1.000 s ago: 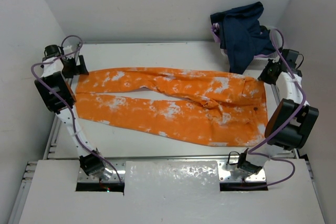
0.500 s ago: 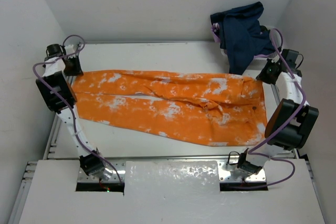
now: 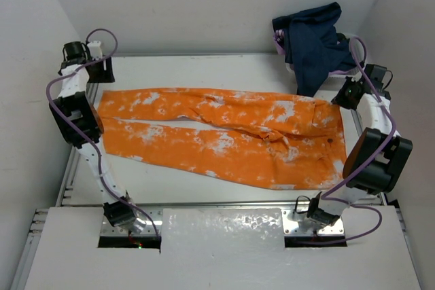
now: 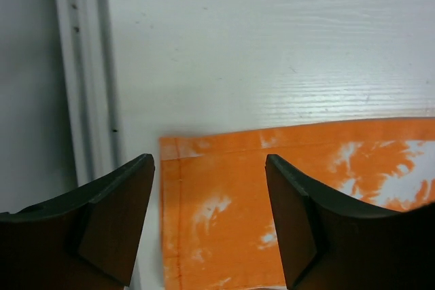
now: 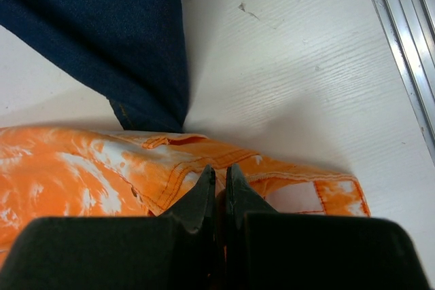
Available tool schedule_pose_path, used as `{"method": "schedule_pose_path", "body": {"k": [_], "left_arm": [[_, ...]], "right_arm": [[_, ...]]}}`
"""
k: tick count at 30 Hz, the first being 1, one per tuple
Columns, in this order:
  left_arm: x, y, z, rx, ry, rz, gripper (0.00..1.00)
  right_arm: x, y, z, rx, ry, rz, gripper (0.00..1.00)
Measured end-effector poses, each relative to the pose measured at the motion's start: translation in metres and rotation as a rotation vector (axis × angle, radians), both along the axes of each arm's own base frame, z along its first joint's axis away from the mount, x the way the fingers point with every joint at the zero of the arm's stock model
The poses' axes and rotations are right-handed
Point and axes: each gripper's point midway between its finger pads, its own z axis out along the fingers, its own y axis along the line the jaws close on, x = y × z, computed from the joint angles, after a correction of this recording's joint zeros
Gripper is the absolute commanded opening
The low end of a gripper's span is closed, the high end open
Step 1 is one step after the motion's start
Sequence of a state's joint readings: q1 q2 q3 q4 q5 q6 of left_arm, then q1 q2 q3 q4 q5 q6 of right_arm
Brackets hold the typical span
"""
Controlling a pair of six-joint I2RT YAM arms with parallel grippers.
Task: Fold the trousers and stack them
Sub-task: Fold the trousers
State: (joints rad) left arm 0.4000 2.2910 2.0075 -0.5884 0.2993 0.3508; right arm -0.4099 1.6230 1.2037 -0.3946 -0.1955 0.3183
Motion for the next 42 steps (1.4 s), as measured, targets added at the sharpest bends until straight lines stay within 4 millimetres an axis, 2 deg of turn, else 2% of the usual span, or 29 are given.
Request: {"method": "schedule_pose_path", "body": {"k": [2,5,7,11,13,14,16,18,20,28,30,32,34,36,38,40,42], "left_arm": [[0.000,0.004,0.000,0.016,0.002,0.014,0.67],[-0.002,0.009,-0.011,0.030,0.028,0.033,0.73],[-0.002,0.015,-0.025,0.046,0.060,0.050,0.76],[-0.004,0.022,-0.058,0.058,0.127,0.061,0.75],[-0.007,0.020,-0.072,0.046,0.156,0.056,0.68],[-0.007,0.019,-0.072,0.043,0.156,0.055,0.62],[-0.007,0.017,-0.073,0.033,0.155,0.046,0.55],[-0.007,0.014,-0.073,0.025,0.150,0.033,0.30],[-0.007,0.009,-0.073,0.007,0.144,0.018,0.00],[-0.004,-0.001,-0.065,-0.042,0.104,-0.036,0.00],[0.000,0.000,-0.053,-0.057,0.072,-0.048,0.00],[0.008,0.001,-0.028,-0.063,0.010,-0.065,0.00],[0.013,0.003,0.007,-0.063,-0.066,-0.084,0.00],[0.009,0.003,0.052,-0.053,-0.154,-0.115,0.00],[-0.006,0.001,0.098,-0.031,-0.236,-0.149,0.00],[-0.032,-0.001,0.140,0.001,-0.317,-0.190,0.00],[-0.062,0.000,0.166,0.035,-0.381,-0.223,0.00]], "right_arm": [[0.000,0.000,0.000,0.000,-0.001,0.000,0.00],[0.000,0.000,0.000,0.000,-0.001,0.001,0.00],[0.000,0.000,0.000,0.001,-0.001,0.002,0.00],[0.000,0.001,0.001,0.005,-0.004,0.006,0.00],[0.000,0.002,0.001,0.007,-0.004,0.007,0.00],[0.000,0.002,0.000,0.008,-0.004,0.007,0.00],[0.000,0.002,0.000,0.010,-0.004,0.009,0.00],[0.000,0.003,0.001,0.012,-0.005,0.008,0.00],[0.001,0.003,0.001,0.015,-0.006,0.006,0.00],[0.004,0.008,0.006,0.042,-0.021,0.025,0.00],[0.010,0.010,0.016,0.046,-0.050,0.042,0.00],[0.016,0.012,0.026,0.048,-0.090,0.066,0.00],[0.017,0.015,0.034,0.043,-0.128,0.083,0.00],[0.012,0.017,0.043,0.029,-0.183,0.091,0.00],[-0.006,0.019,0.050,0.021,-0.237,0.081,0.00],[-0.026,0.015,0.054,0.002,-0.286,0.048,0.00],[-0.045,0.012,0.052,-0.019,-0.318,0.018,0.00]]}}
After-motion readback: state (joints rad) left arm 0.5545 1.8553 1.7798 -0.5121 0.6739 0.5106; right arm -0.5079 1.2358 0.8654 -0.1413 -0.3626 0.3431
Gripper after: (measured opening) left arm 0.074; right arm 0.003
